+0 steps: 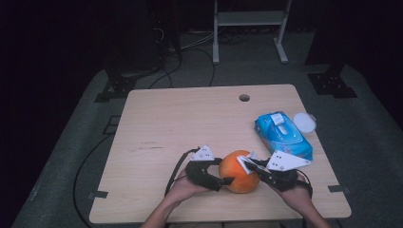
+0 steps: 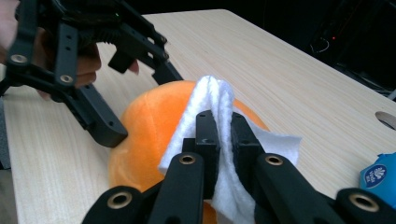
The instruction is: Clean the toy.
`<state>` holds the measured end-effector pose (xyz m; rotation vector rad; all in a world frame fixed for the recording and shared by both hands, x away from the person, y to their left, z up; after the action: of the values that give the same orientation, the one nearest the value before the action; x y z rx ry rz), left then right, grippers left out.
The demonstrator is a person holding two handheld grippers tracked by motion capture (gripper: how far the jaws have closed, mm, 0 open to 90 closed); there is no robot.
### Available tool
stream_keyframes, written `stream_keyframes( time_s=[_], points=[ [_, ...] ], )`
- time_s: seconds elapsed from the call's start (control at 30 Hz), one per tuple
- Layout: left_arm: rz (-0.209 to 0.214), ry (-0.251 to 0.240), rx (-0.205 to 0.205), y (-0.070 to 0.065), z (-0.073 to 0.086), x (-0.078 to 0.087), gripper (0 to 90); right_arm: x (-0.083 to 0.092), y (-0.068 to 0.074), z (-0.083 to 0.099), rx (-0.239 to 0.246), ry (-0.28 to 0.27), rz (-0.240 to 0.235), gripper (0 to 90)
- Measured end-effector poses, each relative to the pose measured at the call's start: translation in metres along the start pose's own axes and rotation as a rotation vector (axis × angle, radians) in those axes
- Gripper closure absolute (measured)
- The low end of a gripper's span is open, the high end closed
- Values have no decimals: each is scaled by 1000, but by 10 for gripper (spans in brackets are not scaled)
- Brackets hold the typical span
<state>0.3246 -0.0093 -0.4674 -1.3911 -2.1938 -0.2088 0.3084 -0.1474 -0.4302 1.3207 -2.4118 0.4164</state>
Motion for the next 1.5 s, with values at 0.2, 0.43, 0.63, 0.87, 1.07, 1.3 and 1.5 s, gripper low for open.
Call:
stream_keyframes(
  time_s=[0.2, 0.43, 0.63, 0.87, 1.07, 1.3, 1.5],
  points=[
    [-48, -2, -87, -8, -4, 2, 321, -4, 15, -12, 57, -6, -30, 839],
    [-102, 31, -229, -18, -2, 0, 308, -21, 38, -24, 115, 12, -85, 839],
    [-88, 24, -229, -16, 1, -2, 311, -11, 19, -21, 82, 7, -32, 839],
    [-64, 20, -204, -14, 2, -2, 271, 7, -6, -3, 14, 14, 14, 839],
    [44, -3, -57, -12, -3, 2, 157, 9, -6, 7, -25, -5, 7, 839],
    [27, 19, -32, -11, -2, 3, 196, -1, 13, 4, 7, -1, -26, 839],
    [6, 22, -125, -16, -1, 5, 287, -5, 25, -4, 25, -15, -55, 838]
  ],
)
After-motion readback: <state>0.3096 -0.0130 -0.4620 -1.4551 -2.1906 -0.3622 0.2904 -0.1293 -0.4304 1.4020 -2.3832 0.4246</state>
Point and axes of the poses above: each handheld gripper's, and its own axes: x roughly backward along the jaws, z roughly out of its underside, y roughly to its left, the point moved 8 cm from there along -x, roughly forward along the jaws, and after that the axes turned 6 degrees about -z, right-handed, at the moved point
